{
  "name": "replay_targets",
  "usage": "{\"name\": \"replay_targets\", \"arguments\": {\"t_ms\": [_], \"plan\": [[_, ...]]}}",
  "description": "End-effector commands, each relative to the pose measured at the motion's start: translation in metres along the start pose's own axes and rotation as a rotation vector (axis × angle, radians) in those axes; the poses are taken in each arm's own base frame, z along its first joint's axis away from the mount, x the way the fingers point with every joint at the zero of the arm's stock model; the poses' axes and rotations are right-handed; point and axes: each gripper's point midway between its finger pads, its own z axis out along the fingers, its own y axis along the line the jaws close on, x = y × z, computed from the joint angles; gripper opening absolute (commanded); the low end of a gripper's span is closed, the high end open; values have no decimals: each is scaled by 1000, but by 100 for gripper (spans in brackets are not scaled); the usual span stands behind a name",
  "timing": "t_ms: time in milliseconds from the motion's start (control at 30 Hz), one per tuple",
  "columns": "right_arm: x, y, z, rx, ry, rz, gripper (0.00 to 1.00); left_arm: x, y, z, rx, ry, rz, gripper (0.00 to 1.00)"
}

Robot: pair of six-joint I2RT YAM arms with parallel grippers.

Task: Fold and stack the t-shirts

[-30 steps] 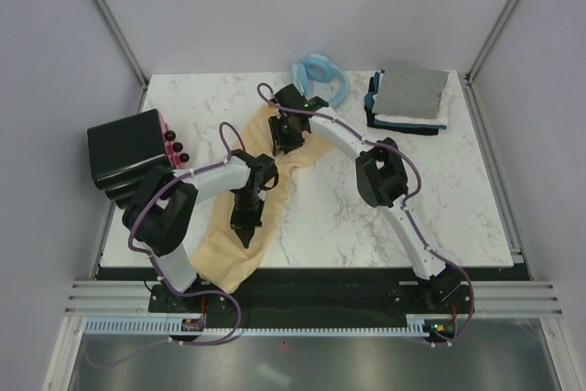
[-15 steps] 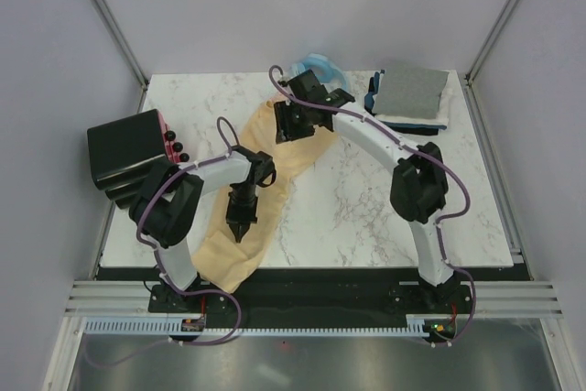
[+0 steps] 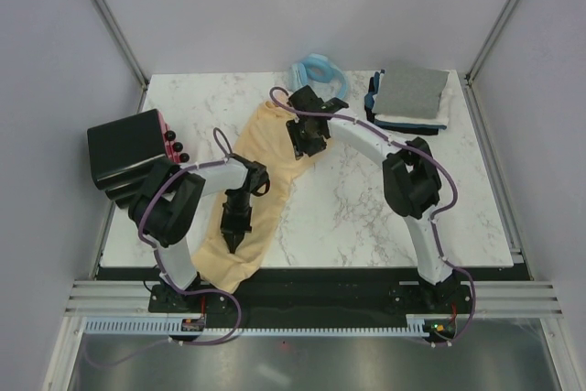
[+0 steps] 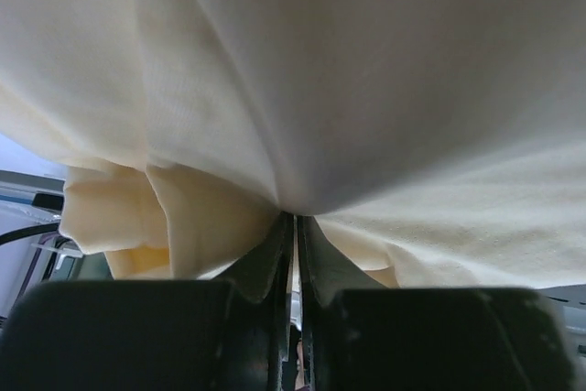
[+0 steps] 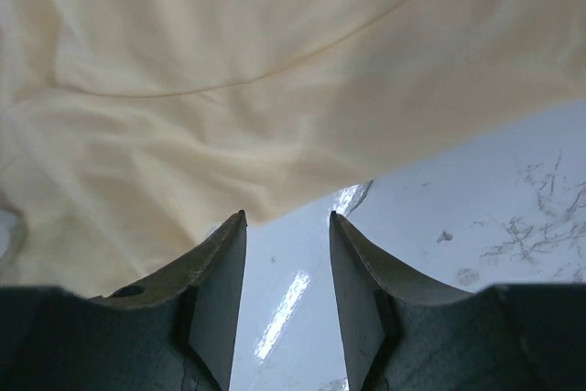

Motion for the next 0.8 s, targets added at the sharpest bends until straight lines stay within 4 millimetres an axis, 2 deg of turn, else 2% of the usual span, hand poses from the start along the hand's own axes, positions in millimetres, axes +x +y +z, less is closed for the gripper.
{"name": "replay_targets", "arguments": {"t_ms": [0, 100, 167, 267, 300, 333, 500, 633, 767], "plan": [[14, -13, 14, 77, 53, -12, 48, 11, -1, -4, 48, 11, 24, 10], [26, -16, 29, 93, 96, -13, 46, 17, -2, -2, 62, 21, 29, 2], [32, -18, 41, 99, 121, -14, 42, 19, -4, 1, 77, 35, 38, 2], [33, -20, 54, 114, 129, -15, 28, 22, -6, 6, 89, 64, 51, 2], [32, -20, 57, 120, 127, -16, 20, 21, -9, 5, 99, 64, 58, 2], [33, -22, 64, 130, 135, -15, 18, 22, -11, 4, 109, 68, 60, 2], [7, -16, 77, 128, 75, -13, 11, 16, -15, -1, 127, 53, 76, 2], [-17, -12, 90, 122, 17, -9, 9, 13, -19, -1, 141, 57, 83, 2], [-24, -23, 102, 142, 3, 11, 7, 6, -26, -7, 167, 43, 91, 2]]}}
